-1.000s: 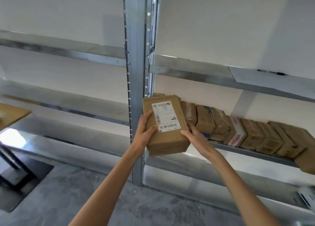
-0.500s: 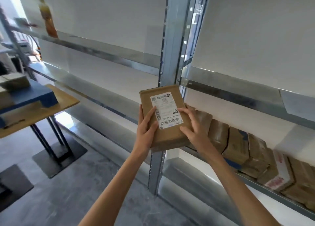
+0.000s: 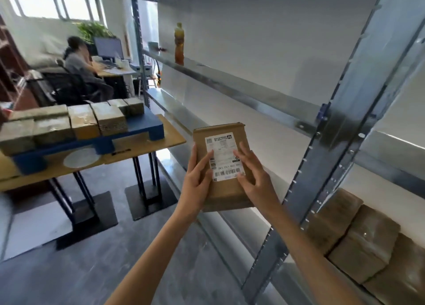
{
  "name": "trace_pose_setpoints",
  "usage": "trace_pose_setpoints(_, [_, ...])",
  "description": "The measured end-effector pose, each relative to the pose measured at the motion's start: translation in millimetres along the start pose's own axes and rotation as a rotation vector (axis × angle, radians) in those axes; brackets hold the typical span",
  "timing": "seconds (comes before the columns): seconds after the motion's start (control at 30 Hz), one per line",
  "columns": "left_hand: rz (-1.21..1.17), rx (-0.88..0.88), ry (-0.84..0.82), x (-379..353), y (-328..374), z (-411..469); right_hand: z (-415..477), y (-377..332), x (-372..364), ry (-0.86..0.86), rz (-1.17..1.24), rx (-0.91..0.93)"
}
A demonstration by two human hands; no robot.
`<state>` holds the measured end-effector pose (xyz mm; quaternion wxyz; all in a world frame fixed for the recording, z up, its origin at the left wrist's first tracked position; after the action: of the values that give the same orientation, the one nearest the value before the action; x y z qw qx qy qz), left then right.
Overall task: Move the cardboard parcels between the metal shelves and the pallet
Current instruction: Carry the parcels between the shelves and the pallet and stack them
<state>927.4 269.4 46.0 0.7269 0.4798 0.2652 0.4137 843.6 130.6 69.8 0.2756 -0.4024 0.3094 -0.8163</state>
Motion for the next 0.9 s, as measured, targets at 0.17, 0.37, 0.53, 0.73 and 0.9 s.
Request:
trace_pose_setpoints(0.17, [0.127, -0.049, 0.071, 70, -18, 53, 73, 8, -65, -0.038, -0.048, 0.067])
trace_pose_setpoints(0.37, [0.297, -0.038, 0.132, 141, -38, 108, 139, 13, -135, -0.081, -0.075, 0.125])
trace_pose_setpoints(0.53, [0.341, 0.014, 0.184, 179, -61, 142, 183, 25, -176, -0.116, -0.062, 0.114])
trace_pose_setpoints(0.73, [0.382, 0.041, 0.241, 208, -92, 195, 249, 57, -214, -0.164, -0.057, 0.123])
trace_pose_setpoints(0.9, [0.404, 0.079, 0.272, 226, -131, 261, 321, 101, -247, -0.204, -0.018, 0.105])
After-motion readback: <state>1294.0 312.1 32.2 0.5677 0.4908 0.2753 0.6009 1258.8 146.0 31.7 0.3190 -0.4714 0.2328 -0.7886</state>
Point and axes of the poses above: each hand's wrist, its own z-axis towards the middle knuckle, its own x-axis out of the back of the hand, y = z × x, the point moved 4 cm from there along z, towards the middle knuckle, and after that the axes turned 6 degrees about -z, right-handed, at the moved point
